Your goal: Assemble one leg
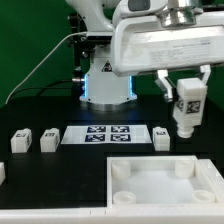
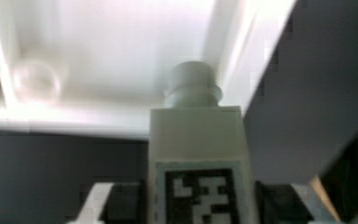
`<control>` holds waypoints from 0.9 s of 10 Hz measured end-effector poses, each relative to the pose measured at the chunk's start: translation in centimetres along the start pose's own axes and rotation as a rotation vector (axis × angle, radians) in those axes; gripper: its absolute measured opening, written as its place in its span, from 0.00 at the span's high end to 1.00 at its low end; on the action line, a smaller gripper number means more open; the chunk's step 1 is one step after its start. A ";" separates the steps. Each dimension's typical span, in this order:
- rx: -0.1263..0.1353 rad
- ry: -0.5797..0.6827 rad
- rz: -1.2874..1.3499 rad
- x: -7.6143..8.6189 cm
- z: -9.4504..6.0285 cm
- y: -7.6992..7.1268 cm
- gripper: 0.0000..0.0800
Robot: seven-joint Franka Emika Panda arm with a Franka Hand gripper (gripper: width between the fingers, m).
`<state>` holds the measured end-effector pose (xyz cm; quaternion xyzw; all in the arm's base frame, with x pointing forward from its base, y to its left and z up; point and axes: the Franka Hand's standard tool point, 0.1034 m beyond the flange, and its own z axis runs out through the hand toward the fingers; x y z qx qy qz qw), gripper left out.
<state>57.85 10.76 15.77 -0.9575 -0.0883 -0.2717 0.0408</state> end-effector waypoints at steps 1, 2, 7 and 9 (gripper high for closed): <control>-0.009 0.073 -0.005 -0.4 0.0 0.3 0.64; -0.017 0.144 -0.002 -0.8 0.2 0.6 0.64; -0.008 0.021 -0.017 -1.7 2.8 1.1 0.64; -0.008 0.045 -0.005 0.4 4.8 1.7 0.64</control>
Offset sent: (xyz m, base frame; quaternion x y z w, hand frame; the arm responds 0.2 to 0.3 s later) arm 0.0000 0.0000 0.0000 0.0000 0.0899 0.0000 0.9960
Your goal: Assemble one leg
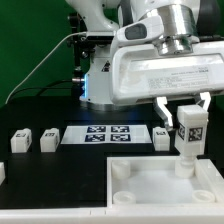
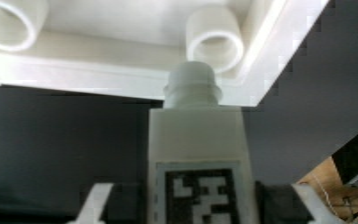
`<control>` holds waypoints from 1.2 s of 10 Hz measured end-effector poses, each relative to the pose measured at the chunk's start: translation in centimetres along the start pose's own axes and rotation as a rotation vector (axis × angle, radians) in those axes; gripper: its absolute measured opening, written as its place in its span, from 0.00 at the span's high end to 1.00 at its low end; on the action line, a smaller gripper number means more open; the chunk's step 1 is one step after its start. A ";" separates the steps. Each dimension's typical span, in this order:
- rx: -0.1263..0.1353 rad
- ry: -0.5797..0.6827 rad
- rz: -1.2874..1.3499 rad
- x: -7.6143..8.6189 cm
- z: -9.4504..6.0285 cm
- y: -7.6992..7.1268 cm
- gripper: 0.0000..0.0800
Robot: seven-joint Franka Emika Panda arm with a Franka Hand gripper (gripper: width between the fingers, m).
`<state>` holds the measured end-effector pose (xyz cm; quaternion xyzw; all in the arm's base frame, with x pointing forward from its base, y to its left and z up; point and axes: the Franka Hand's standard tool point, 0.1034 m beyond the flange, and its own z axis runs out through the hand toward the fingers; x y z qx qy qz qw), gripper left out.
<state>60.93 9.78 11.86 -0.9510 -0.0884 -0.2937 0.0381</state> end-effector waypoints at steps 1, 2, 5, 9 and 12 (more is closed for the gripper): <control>0.001 0.001 0.004 0.2 0.8 0.1 0.64; 0.003 0.007 0.006 0.2 1.6 -0.1 0.64; 0.010 0.006 0.009 -0.1 3.4 -0.4 0.64; 0.019 0.009 0.003 -0.7 3.6 -1.9 0.64; 0.022 0.020 -0.004 -1.1 3.4 -2.4 0.64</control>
Offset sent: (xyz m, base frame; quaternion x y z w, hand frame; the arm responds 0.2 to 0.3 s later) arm 0.0196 0.0069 -0.0172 0.0009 0.0210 0.0160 0.9997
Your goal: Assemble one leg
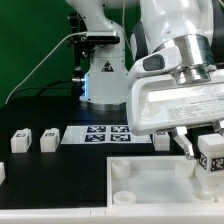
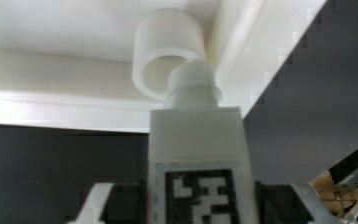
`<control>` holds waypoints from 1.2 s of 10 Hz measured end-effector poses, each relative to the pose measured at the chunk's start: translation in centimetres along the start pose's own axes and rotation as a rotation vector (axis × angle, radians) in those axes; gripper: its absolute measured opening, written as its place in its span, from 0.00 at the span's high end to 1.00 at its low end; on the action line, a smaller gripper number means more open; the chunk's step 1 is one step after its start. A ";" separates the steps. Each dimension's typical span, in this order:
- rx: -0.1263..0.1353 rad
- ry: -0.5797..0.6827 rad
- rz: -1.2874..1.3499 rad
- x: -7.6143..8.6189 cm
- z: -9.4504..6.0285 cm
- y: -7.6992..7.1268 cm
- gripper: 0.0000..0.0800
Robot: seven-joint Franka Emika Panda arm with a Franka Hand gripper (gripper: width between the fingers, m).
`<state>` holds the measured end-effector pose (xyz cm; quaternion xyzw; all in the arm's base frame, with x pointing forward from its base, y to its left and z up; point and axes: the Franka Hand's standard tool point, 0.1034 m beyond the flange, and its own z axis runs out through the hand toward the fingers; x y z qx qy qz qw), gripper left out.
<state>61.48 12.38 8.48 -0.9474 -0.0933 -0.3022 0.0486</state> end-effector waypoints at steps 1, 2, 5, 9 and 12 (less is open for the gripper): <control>0.000 0.002 -0.002 0.0 0.0 0.0 0.64; -0.001 0.002 -0.006 -0.1 0.0 0.1 0.64; -0.006 -0.002 -0.012 -0.2 0.1 0.6 0.64; -0.008 -0.023 -0.012 -1.4 1.0 1.1 0.64; -0.008 -0.014 -0.016 -1.4 1.1 0.8 0.64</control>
Offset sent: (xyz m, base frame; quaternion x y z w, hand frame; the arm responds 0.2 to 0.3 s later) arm -0.0031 -0.0097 -0.0087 -0.0043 0.0058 -0.0096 0.9999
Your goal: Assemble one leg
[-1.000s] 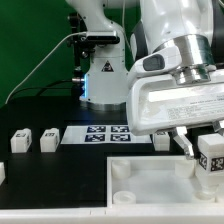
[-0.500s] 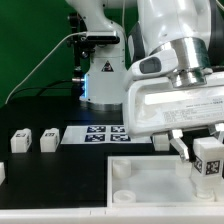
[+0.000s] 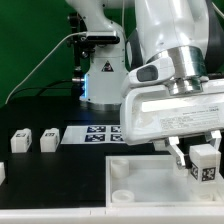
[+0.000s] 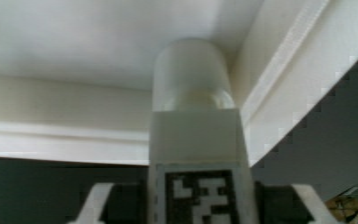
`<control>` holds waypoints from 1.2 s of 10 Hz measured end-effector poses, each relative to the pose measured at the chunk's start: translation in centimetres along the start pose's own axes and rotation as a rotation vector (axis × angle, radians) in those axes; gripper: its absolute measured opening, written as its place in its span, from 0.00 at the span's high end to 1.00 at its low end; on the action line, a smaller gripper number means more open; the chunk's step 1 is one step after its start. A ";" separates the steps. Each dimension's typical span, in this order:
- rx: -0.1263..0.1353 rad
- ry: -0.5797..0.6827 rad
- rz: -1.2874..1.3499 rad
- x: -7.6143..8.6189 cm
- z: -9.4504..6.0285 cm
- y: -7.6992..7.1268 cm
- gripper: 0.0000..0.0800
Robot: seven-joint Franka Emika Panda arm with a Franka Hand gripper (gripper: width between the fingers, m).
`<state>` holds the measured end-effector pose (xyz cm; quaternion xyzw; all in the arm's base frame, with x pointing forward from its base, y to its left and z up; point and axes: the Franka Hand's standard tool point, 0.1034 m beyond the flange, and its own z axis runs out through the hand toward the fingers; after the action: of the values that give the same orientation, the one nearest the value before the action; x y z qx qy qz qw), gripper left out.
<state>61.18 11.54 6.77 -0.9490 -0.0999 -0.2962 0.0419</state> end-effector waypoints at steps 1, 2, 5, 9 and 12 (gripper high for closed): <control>0.002 -0.012 -0.001 0.1 0.0 0.1 0.64; 0.002 -0.016 -0.001 0.0 0.0 0.1 0.64; 0.003 -0.022 -0.002 -0.2 0.1 0.0 0.36; 0.003 -0.022 -0.003 -0.2 0.1 0.0 0.19; 0.003 -0.022 -0.003 -0.2 0.1 0.0 0.19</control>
Offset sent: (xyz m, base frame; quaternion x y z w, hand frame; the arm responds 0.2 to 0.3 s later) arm 0.0000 0.0000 0.0000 0.0000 0.0000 0.0000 1.0000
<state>61.09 11.49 6.59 -0.9520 -0.1021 -0.2856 0.0418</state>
